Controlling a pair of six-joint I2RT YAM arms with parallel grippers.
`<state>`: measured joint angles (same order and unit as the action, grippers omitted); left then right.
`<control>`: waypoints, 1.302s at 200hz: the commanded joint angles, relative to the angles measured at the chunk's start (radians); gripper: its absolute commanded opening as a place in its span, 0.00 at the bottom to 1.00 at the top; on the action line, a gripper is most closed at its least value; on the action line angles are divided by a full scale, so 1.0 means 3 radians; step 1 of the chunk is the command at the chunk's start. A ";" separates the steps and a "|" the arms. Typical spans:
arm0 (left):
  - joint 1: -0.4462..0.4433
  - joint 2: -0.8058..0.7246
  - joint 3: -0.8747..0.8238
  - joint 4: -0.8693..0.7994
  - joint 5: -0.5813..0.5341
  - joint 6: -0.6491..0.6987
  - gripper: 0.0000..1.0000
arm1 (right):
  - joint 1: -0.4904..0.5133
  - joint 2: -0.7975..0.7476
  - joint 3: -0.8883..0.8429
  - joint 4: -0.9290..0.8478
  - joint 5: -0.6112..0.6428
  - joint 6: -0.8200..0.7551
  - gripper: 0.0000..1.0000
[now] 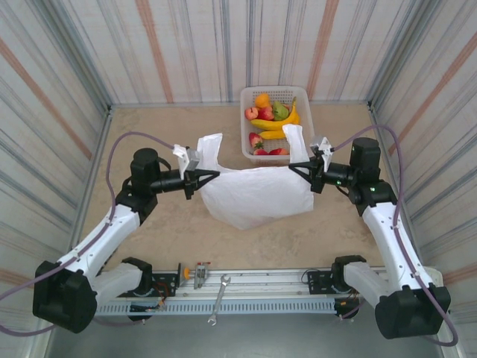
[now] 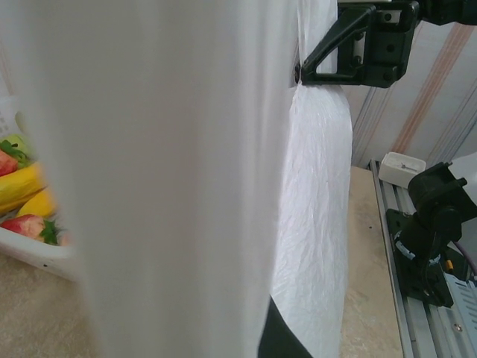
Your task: Place the fake fruits into the plastic bag and tie a complex knot
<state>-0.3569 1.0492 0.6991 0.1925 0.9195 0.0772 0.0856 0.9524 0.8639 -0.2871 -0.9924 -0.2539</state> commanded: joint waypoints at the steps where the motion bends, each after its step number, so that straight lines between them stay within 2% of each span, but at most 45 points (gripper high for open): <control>1: -0.0116 -0.0017 0.0182 -0.0309 0.0070 0.0363 0.00 | 0.0007 -0.0050 0.0011 -0.0023 -0.0025 -0.0153 0.00; 29: -0.0367 0.0027 0.0437 -0.0899 -0.0067 0.0965 0.00 | 0.0124 0.0088 0.0160 -0.0336 0.0006 -0.0367 0.00; 58: -0.0510 0.0171 0.0630 -0.1132 -0.0062 0.1173 0.00 | 0.0260 0.0266 0.0251 -0.0489 0.0049 -0.0473 0.00; 94: -0.0696 0.0430 0.0910 -0.1644 -0.0260 0.1583 0.00 | 0.0378 0.0414 0.0378 -0.0704 0.0123 -0.0598 0.00; 164: -0.0973 0.0874 0.1349 -0.2219 -0.0330 0.1868 0.00 | 0.0564 0.0621 0.0507 -0.0994 0.0204 -0.0752 0.00; 260: -0.1006 0.1371 0.1898 -0.2908 -0.0273 0.2108 0.00 | 0.0848 0.0841 0.0648 -0.1235 0.0200 -0.0865 0.02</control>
<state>-0.6502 1.4284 1.2053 -0.5755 0.8276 0.6678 0.3180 1.1862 1.0183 -0.6151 -0.9348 -0.4835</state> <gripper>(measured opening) 0.048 0.043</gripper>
